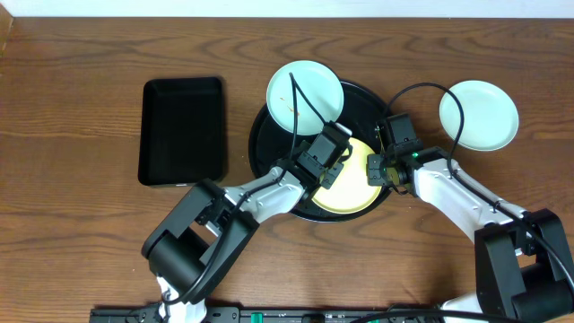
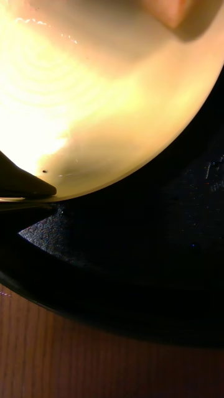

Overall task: Clean dirty plates on tray and stack at the side
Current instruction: 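Scrub the tilted yellow plate with the sponge in the left gripper, then withdraw the left gripper with sponge back over the black tray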

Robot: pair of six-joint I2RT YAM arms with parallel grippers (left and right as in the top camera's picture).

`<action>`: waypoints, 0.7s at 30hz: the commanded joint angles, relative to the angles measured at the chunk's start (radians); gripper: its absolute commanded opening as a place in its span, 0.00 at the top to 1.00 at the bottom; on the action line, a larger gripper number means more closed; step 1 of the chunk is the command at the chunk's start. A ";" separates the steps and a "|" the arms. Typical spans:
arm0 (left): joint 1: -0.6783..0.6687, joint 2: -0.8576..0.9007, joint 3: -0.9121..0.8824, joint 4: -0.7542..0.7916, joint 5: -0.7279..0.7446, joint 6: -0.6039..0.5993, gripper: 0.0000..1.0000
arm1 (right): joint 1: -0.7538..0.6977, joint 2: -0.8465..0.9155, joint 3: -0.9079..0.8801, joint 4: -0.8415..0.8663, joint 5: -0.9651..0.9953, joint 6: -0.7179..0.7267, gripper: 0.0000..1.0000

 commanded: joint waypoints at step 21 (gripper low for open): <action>0.062 -0.448 -0.008 0.113 -0.020 0.032 0.92 | 0.001 0.029 -0.011 0.000 -0.044 0.014 0.99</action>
